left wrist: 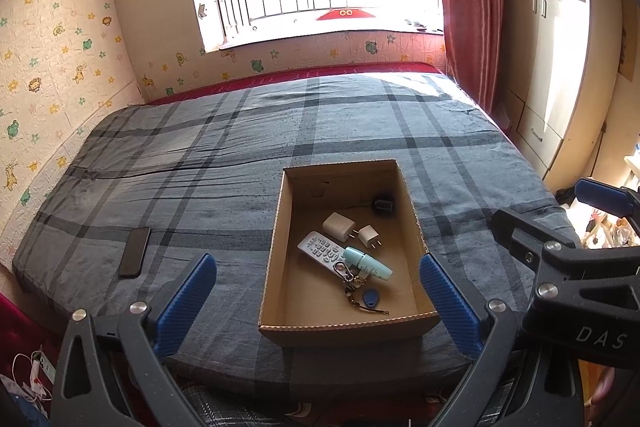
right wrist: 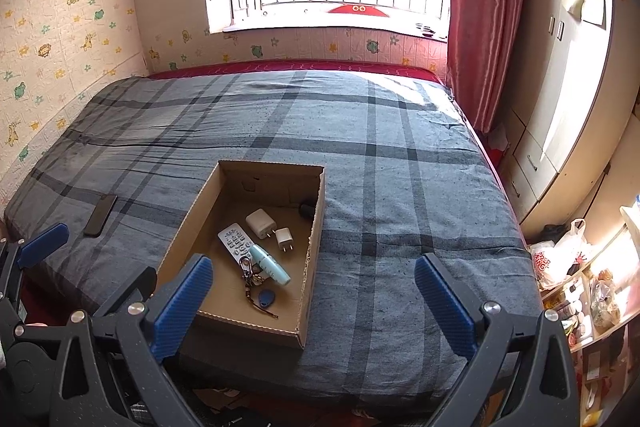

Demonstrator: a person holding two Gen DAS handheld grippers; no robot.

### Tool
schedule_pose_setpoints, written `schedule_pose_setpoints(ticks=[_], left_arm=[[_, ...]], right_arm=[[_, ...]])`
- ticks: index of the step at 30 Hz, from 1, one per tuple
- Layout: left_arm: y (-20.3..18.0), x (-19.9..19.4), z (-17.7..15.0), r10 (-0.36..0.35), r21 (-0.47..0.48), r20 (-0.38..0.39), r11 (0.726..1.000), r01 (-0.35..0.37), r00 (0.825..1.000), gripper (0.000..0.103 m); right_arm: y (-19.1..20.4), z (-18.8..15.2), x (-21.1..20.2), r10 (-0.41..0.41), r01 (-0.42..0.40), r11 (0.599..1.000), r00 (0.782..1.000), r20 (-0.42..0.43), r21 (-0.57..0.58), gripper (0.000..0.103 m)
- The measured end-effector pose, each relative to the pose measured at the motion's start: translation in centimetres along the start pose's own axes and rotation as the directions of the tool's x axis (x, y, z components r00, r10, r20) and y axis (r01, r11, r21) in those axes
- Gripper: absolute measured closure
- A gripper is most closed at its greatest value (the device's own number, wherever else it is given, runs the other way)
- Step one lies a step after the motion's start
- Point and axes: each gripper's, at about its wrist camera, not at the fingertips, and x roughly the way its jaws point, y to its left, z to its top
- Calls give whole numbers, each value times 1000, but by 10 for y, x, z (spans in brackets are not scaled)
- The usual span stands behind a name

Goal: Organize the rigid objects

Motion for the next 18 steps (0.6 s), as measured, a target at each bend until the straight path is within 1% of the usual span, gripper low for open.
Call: schedule_pose_setpoints(ticks=[18], left_arm=[[0, 0, 0, 2, -1, -6, 1000, -2, 1000, 0]], right_arm=[[1, -1, 0, -2, 2, 1000, 1000, 0, -2, 0]])
